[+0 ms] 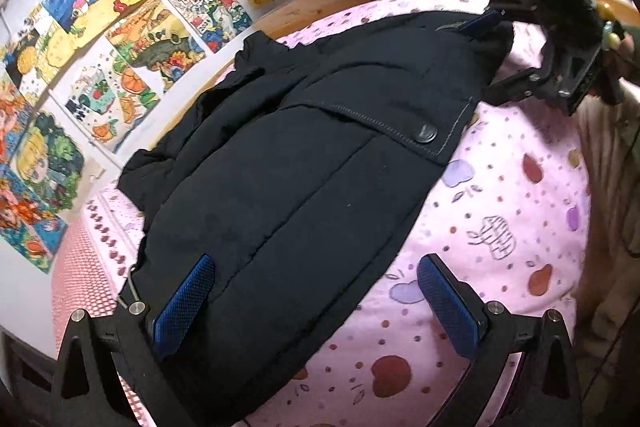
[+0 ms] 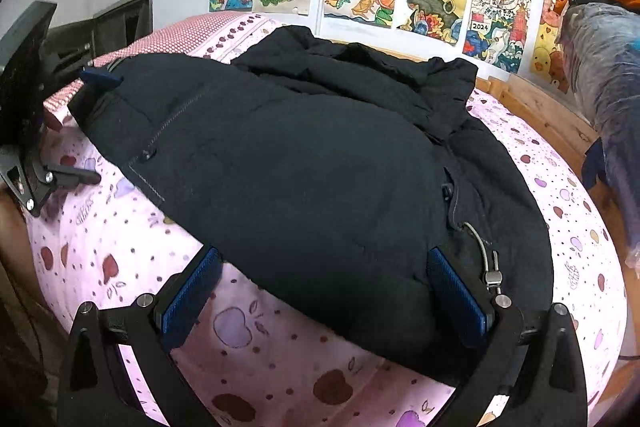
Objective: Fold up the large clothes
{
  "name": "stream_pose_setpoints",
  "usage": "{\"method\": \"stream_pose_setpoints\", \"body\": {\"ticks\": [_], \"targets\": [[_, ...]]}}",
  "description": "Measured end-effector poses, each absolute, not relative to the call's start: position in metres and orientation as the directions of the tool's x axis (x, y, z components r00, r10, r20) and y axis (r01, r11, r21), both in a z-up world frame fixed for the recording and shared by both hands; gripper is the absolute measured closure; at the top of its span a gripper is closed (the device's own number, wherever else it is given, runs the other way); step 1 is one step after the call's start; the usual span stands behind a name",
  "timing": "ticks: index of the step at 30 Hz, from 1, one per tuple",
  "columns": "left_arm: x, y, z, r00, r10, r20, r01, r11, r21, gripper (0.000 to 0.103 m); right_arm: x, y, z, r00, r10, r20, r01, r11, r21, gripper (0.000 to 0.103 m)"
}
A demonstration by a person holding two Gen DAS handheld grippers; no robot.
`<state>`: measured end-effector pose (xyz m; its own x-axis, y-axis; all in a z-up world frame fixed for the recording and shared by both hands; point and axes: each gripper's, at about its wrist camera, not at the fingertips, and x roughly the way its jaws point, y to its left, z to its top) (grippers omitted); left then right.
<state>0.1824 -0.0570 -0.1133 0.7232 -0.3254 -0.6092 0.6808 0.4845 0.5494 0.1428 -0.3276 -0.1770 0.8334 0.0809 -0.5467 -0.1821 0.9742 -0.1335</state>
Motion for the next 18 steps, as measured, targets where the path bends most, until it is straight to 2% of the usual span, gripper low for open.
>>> {"method": "stream_pose_setpoints", "body": {"ticks": [6, 13, 18], "targets": [[0.179, -0.058, -0.121, 0.784, -0.261, -0.564, 0.613, 0.472, 0.633, 0.0, 0.136, -0.319, -0.182, 0.845, 0.002, -0.535, -0.154, 0.959, -0.24, 0.002], [0.17, -0.068, -0.126, 0.887, -0.197, -0.419, 0.461, 0.443, 0.769, 0.0, 0.136, -0.32, -0.184, 0.85, -0.096, -0.518, -0.076, 0.951, -0.301, 0.002], [0.174, -0.071, -0.121, 0.891, -0.19, -0.412, 0.452, 0.448, 0.772, 0.0, 0.138, -0.32, -0.17, 0.873, -0.126, -0.472, -0.037, 0.947, -0.32, 0.002]]}}
